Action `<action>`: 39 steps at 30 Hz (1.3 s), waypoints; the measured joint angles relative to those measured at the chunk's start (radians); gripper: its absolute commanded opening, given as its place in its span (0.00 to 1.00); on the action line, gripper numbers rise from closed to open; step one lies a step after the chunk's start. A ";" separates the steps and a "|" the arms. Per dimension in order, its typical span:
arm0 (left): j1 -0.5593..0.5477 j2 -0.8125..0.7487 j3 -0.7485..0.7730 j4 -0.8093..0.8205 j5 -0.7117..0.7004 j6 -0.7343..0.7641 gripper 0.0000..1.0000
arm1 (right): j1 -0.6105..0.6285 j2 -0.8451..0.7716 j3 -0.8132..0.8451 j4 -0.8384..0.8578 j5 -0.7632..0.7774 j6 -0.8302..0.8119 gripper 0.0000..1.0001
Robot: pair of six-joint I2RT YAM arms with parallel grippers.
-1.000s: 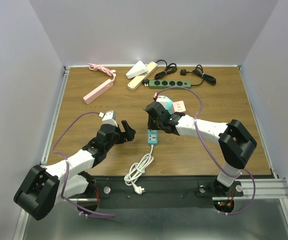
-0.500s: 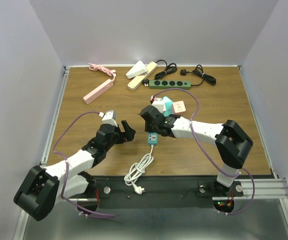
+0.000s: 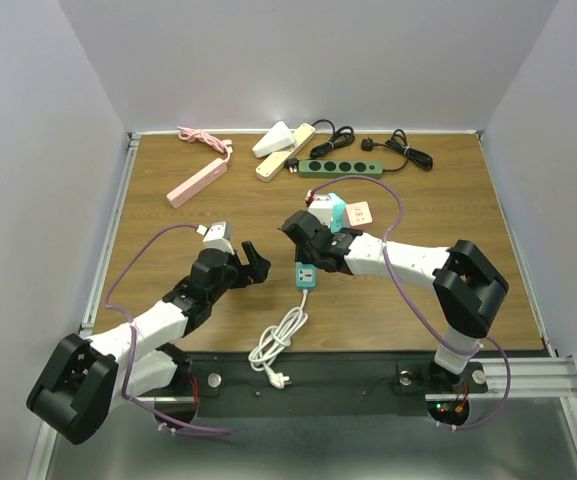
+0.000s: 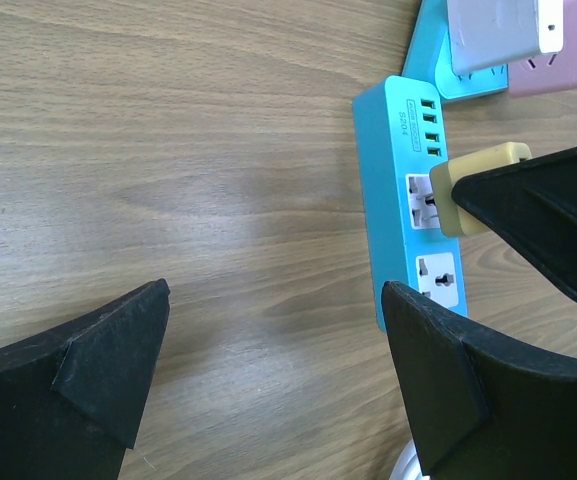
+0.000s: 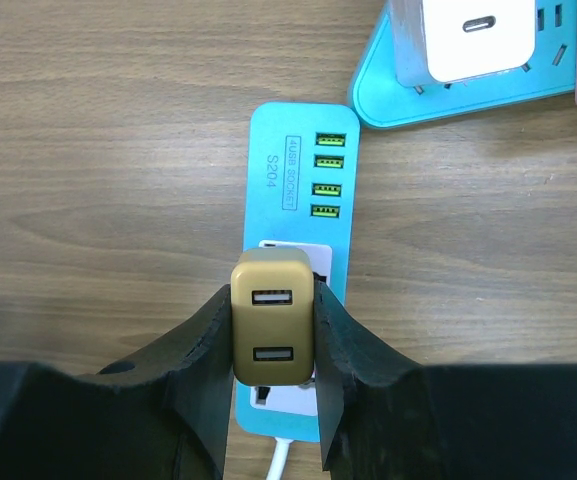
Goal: Insert the plug
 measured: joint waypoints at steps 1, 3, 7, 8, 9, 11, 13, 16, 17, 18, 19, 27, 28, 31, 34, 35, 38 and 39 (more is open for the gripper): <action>0.000 0.000 0.000 0.000 0.002 0.000 0.99 | 0.000 0.000 0.000 0.000 0.000 0.000 0.00; 0.000 0.000 0.000 0.000 0.004 0.000 0.99 | 0.000 0.000 0.000 0.000 -0.001 0.002 0.00; 0.000 0.000 0.000 0.000 0.007 0.000 0.99 | 0.000 0.000 0.000 0.000 -0.002 0.008 0.00; 0.000 0.000 0.000 0.000 0.008 0.000 0.99 | 0.000 0.000 0.000 0.000 -0.002 0.008 0.00; 0.000 0.000 0.000 0.000 0.009 0.000 0.99 | 0.000 0.000 0.000 0.000 -0.002 0.010 0.00; 0.000 0.000 0.000 0.000 0.010 0.000 0.99 | 0.000 0.000 0.000 0.000 -0.002 0.012 0.00; 0.000 0.000 0.000 0.001 0.012 0.000 0.99 | 0.000 0.002 0.000 0.001 0.000 0.015 0.00; 0.000 0.000 0.000 0.001 0.013 0.001 0.99 | 0.000 0.006 0.001 0.003 0.005 0.016 0.00; 0.000 0.000 0.000 0.001 0.013 0.002 0.99 | 0.000 0.008 0.003 0.003 0.008 0.016 0.00; 0.000 0.000 0.000 0.002 0.014 0.003 0.99 | 0.000 0.013 0.008 0.003 0.011 0.017 0.00; 0.000 0.000 0.000 0.002 0.015 0.004 0.99 | 0.000 0.020 0.013 0.004 0.011 0.019 0.00; 0.002 0.000 0.000 0.005 0.020 0.007 0.99 | 0.005 0.061 0.028 0.002 0.019 0.023 0.00; 0.003 0.000 0.000 0.005 0.020 0.007 0.99 | 0.006 0.061 0.028 0.001 0.020 0.023 0.00; 0.006 0.000 0.000 0.005 0.021 0.008 0.99 | 0.009 0.061 0.028 0.000 0.025 0.026 0.00; 0.006 0.000 0.000 0.005 0.023 0.010 0.99 | 0.019 0.062 0.028 -0.002 0.037 0.027 0.00; 0.006 0.000 0.000 0.005 0.024 0.011 0.99 | 0.024 0.063 0.028 -0.002 0.042 0.027 0.00; 0.006 0.000 0.000 0.005 0.027 0.012 0.99 | 0.045 0.073 0.028 -0.001 0.061 0.026 0.00; 0.006 0.000 0.000 0.005 0.029 0.013 0.99 | 0.051 0.076 0.028 0.000 0.068 0.026 0.00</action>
